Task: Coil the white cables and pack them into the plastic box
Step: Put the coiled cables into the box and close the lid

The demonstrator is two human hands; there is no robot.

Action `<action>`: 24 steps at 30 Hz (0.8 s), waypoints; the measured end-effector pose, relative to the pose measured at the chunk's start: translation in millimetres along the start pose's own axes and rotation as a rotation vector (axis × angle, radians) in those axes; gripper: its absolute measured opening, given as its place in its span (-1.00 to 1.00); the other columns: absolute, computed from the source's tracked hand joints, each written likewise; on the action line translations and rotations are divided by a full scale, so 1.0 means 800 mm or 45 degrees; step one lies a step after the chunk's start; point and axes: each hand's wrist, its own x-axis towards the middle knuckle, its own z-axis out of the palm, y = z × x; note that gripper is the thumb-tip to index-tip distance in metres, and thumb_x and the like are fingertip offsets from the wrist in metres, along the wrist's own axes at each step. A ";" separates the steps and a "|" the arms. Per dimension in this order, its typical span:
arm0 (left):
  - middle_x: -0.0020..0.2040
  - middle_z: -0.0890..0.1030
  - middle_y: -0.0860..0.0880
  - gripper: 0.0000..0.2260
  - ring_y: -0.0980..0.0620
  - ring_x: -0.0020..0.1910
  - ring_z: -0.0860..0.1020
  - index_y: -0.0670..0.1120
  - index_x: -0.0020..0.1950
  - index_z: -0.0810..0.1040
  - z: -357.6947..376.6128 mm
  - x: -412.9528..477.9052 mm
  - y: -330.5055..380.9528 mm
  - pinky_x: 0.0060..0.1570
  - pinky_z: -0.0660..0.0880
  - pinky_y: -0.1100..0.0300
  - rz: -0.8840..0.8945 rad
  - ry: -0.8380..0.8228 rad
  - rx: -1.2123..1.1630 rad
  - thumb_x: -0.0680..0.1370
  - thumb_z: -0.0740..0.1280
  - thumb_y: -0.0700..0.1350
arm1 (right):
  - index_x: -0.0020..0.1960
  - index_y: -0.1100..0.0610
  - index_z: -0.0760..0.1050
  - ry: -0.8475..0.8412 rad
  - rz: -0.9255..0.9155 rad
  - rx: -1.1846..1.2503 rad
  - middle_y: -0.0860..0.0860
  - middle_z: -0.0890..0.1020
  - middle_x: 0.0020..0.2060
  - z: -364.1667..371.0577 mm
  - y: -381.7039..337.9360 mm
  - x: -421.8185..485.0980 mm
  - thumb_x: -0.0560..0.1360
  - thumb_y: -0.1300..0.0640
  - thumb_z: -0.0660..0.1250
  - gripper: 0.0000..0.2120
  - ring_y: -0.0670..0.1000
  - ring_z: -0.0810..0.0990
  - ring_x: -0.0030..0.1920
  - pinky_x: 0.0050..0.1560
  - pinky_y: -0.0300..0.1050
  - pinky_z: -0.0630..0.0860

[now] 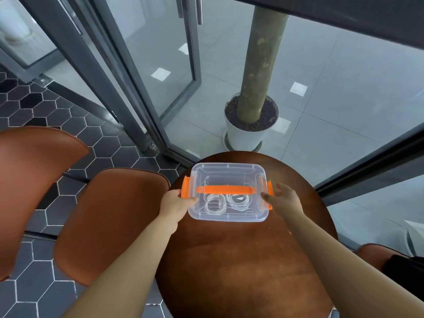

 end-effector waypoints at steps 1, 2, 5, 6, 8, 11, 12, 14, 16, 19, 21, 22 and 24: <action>-0.07 0.68 -0.05 -0.89 -0.01 -0.06 0.64 -0.06 0.00 0.64 0.001 -0.003 0.001 -0.13 0.57 0.16 0.070 0.054 0.089 0.50 0.48 -0.11 | 0.50 0.14 0.34 0.011 -0.007 -0.025 0.09 0.53 0.38 0.000 0.000 0.000 0.49 0.04 0.50 -0.34 0.15 0.54 0.31 0.25 0.09 0.49; -0.10 0.68 -0.04 -0.88 -0.01 -0.09 0.65 -0.08 0.00 0.66 0.003 -0.004 0.002 -0.10 0.61 0.10 0.145 0.101 0.183 0.49 0.49 -0.11 | 0.49 0.14 0.35 0.023 -0.017 -0.055 0.09 0.52 0.39 0.000 0.000 -0.001 0.48 0.02 0.50 -0.34 0.15 0.53 0.34 0.28 0.11 0.48; -0.10 0.63 0.00 -0.87 0.01 -0.11 0.62 -0.05 0.01 0.65 0.010 -0.011 0.000 -0.07 0.61 0.13 0.316 0.217 0.465 0.50 0.47 -0.05 | 0.50 0.13 0.35 0.045 0.001 -0.073 0.09 0.51 0.41 0.001 0.003 -0.002 0.46 -0.02 0.52 -0.31 0.15 0.51 0.36 0.31 0.13 0.47; -0.08 0.59 0.00 -0.87 0.04 -0.11 0.59 -0.04 0.02 0.62 0.013 -0.014 -0.002 -0.08 0.58 0.18 0.367 0.258 0.559 0.52 0.44 -0.03 | 0.50 0.14 0.35 0.053 0.013 -0.060 0.09 0.51 0.41 0.001 0.004 -0.002 0.45 -0.02 0.52 -0.30 0.15 0.52 0.36 0.30 0.14 0.48; -0.06 0.55 0.00 -0.88 0.07 -0.13 0.56 -0.04 0.04 0.57 0.017 -0.018 -0.009 -0.10 0.56 0.22 0.473 0.317 0.692 0.56 0.39 -0.03 | 0.50 0.14 0.35 0.060 0.032 -0.032 0.10 0.52 0.40 0.000 0.004 -0.004 0.44 -0.03 0.53 -0.28 0.15 0.53 0.34 0.27 0.13 0.50; -0.02 0.56 0.00 -0.86 0.05 -0.09 0.58 -0.05 0.11 0.57 0.022 -0.022 -0.007 -0.10 0.59 0.23 0.593 0.379 0.833 0.57 0.39 -0.08 | 0.48 0.15 0.37 0.070 0.034 -0.021 0.09 0.53 0.39 0.002 0.004 -0.004 0.44 -0.03 0.53 -0.31 0.15 0.55 0.31 0.21 0.09 0.52; 0.01 0.57 -0.02 -0.81 0.04 -0.07 0.58 -0.06 0.15 0.57 0.024 -0.023 -0.005 -0.07 0.61 0.22 0.613 0.394 0.900 0.56 0.40 -0.09 | 0.46 0.16 0.39 0.074 0.031 -0.019 0.10 0.54 0.37 0.002 0.004 -0.005 0.45 -0.01 0.52 -0.34 0.15 0.56 0.30 0.19 0.08 0.53; 0.08 0.57 -0.05 -0.71 0.03 0.00 0.57 -0.08 0.25 0.54 0.026 -0.028 -0.002 0.02 0.60 0.20 0.620 0.420 1.072 0.55 0.40 -0.08 | 0.45 0.16 0.41 0.072 0.027 -0.015 0.10 0.56 0.36 0.003 0.002 -0.007 0.46 0.00 0.52 -0.36 0.15 0.57 0.29 0.21 0.09 0.53; 0.27 0.52 -0.13 -0.55 -0.06 0.23 0.53 -0.13 0.41 0.42 0.028 -0.032 -0.005 0.26 0.52 0.10 0.678 0.446 1.271 0.56 0.37 -0.04 | 0.47 0.15 0.38 0.059 0.030 -0.011 0.10 0.54 0.38 0.001 0.000 -0.008 0.46 -0.01 0.51 -0.34 0.15 0.56 0.31 0.24 0.11 0.52; 0.57 0.23 -0.23 -0.39 -0.24 0.56 0.20 -0.13 0.59 0.18 0.033 -0.033 0.000 0.53 0.18 -0.15 0.893 0.375 1.466 0.61 0.24 0.07 | 0.46 0.17 0.39 0.052 0.021 0.008 0.11 0.55 0.37 0.000 -0.001 -0.011 0.47 0.02 0.51 -0.36 0.16 0.56 0.30 0.24 0.11 0.52; 0.61 0.13 -0.23 -0.39 -0.26 0.59 0.08 -0.06 0.61 0.15 0.046 -0.026 0.014 0.53 0.10 -0.22 1.016 0.276 1.526 0.63 0.08 0.21 | 0.43 0.18 0.43 0.053 0.031 0.029 0.11 0.58 0.32 -0.002 -0.004 -0.011 0.46 0.02 0.52 -0.39 0.14 0.59 0.23 0.20 0.09 0.53; 0.62 0.08 -0.22 -0.37 -0.26 0.60 0.02 -0.01 0.62 0.12 0.057 -0.022 0.021 0.53 0.07 -0.24 1.031 0.211 1.537 0.62 -0.01 0.28 | 0.40 0.20 0.45 0.048 0.029 0.040 0.11 0.61 0.25 -0.003 -0.003 -0.012 0.47 0.03 0.52 -0.42 0.11 0.60 0.14 0.15 0.06 0.54; 0.64 -0.05 -0.18 -0.31 -0.26 0.61 -0.11 0.07 0.64 -0.02 0.077 -0.010 0.026 0.53 -0.02 -0.26 1.004 0.132 1.548 0.58 -0.20 0.39 | 0.34 0.24 0.50 0.029 0.020 0.071 0.05 0.60 0.01 -0.002 0.003 -0.010 0.48 0.07 0.50 -0.50 0.05 0.54 -0.03 0.06 0.01 0.53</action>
